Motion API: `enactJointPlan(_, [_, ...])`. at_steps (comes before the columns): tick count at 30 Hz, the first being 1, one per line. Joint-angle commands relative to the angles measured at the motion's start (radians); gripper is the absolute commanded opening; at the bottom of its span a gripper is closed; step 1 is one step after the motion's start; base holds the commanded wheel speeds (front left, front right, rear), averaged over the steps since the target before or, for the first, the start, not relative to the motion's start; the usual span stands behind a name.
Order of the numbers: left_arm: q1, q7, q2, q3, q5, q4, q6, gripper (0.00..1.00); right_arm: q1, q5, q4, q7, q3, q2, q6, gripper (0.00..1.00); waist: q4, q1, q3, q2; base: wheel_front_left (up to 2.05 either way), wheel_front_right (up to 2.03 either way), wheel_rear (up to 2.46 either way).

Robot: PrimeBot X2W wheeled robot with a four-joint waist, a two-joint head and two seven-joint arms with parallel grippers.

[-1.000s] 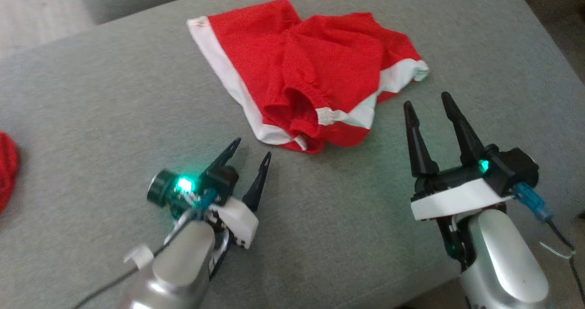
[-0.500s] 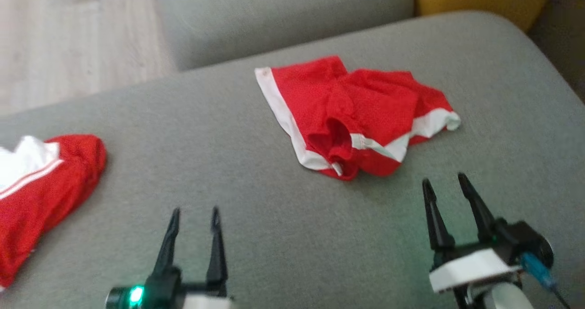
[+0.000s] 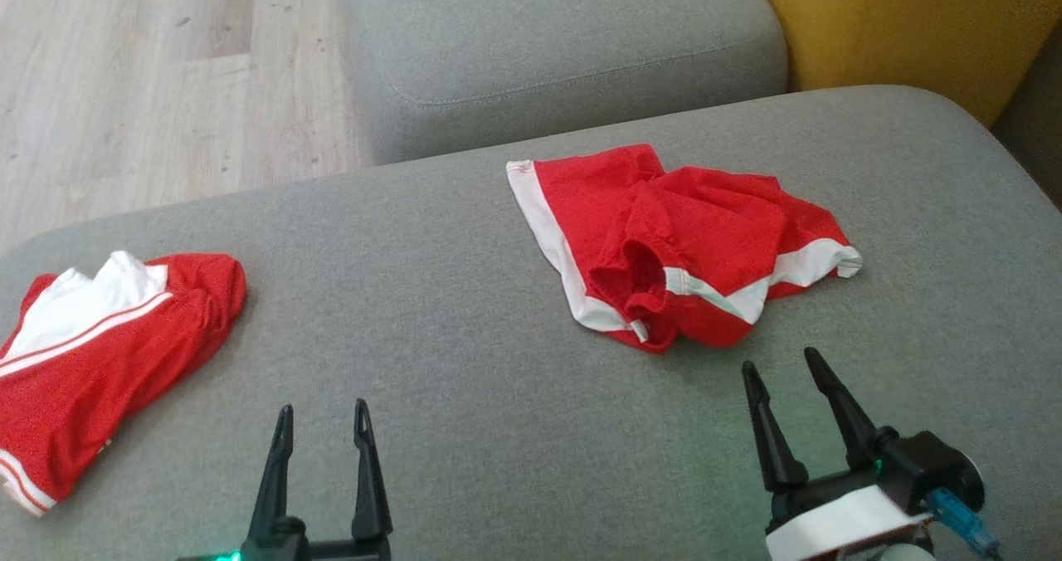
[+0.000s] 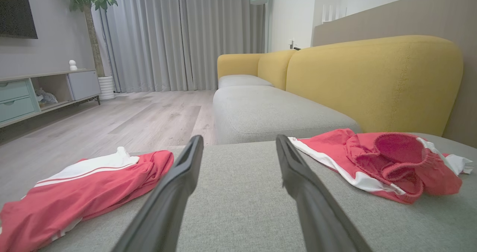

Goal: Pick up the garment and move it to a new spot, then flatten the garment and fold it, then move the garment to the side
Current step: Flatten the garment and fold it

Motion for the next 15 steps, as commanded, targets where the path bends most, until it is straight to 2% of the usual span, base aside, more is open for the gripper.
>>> enactJointPlan(1, [-0.016,-0.01,-0.007,0.026,-0.008,-0.036,0.009,1.0,-0.02,0.002,-0.036,0.0,0.028,-0.017,-0.001,1.0,0.003,0.0,0.0,-0.0001,0.0,0.0,0.0])
enactJointPlan(6, [-0.011,-0.01,-0.007,0.02,-0.019,-0.038,0.014,1.0,-0.017,0.002,-0.034,0.0,0.031,-0.023,-0.001,1.0,0.02,0.0,-0.002,-0.0001,0.0,0.0,0.0])
enactJointPlan(15, [0.01,-0.01,-0.007,0.02,-0.016,-0.043,-0.004,1.0,-0.015,-0.004,-0.032,0.0,0.026,-0.028,-0.001,1.0,0.045,0.0,-0.004,-0.0001,0.0,0.0,0.0])
